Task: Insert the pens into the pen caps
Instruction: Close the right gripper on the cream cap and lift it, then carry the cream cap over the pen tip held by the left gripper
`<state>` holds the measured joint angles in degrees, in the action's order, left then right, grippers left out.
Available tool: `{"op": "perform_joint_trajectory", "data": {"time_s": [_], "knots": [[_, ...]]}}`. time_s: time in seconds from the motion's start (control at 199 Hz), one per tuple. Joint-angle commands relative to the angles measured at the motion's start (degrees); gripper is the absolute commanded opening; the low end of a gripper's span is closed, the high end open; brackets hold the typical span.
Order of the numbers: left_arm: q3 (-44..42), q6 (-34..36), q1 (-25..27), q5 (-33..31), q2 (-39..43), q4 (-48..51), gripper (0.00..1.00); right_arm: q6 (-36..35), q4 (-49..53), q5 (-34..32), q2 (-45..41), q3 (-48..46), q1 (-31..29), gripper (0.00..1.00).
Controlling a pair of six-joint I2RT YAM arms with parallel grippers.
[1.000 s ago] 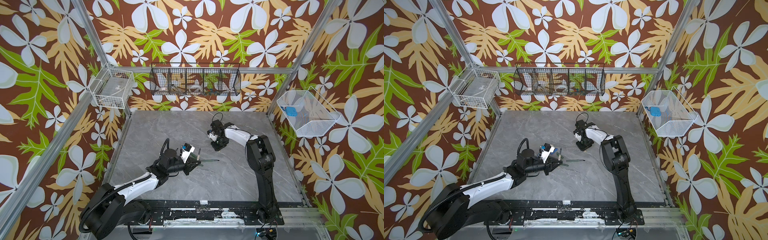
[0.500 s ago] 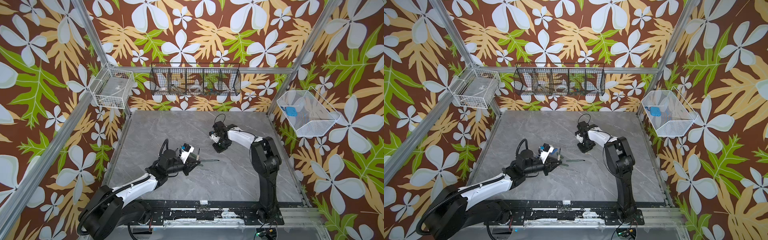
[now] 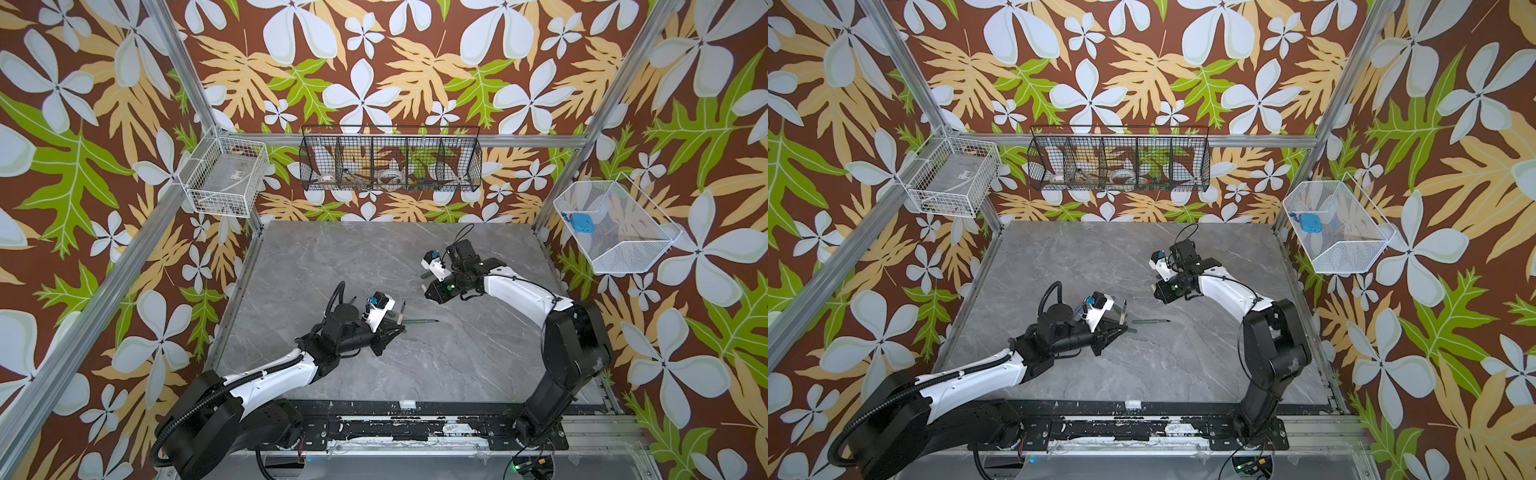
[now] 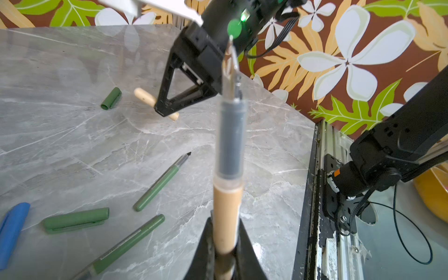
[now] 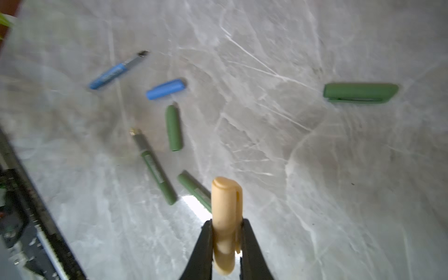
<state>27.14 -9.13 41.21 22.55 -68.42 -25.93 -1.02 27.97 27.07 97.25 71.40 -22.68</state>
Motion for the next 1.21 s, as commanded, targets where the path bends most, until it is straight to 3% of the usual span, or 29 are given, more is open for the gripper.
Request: {"op": "perform_joint_trajectory", "data": {"time_s": [0.0,0.226,0.457,0.588,0.778,0.999,1.2], "knots": [[0.4,1.4,0.8,-4.3,-0.8,-0.2,0.0,3.4,-14.1,9.7,-5.8,-5.7,-0.1,0.16],[-3.2,-0.5,0.8,-6.6,2.2,-6.2,0.0,14.3,-35.5,13.6,-17.4,-19.0,-0.3,0.15],[-6.3,0.1,0.8,-11.7,7.2,-7.9,0.0,25.3,-55.6,9.0,-23.8,-27.5,-5.3,0.16],[-7.7,0.3,0.8,-13.2,10.3,-8.4,0.0,24.6,-58.2,5.4,-25.1,-27.2,-10.3,0.17],[-9.2,0.4,0.8,-14.5,14.1,-8.8,0.0,26.8,-62.1,5.1,-26.0,-26.4,-12.3,0.18],[-10.6,0.1,0.8,-14.8,16.5,-10.1,0.0,22.0,-55.4,2.6,-26.1,-20.5,-18.9,0.18],[-11.9,0.0,0.9,-15.9,19.4,-10.8,0.0,20.5,-55.3,2.1,-25.8,-19.5,-20.4,0.18]]}}
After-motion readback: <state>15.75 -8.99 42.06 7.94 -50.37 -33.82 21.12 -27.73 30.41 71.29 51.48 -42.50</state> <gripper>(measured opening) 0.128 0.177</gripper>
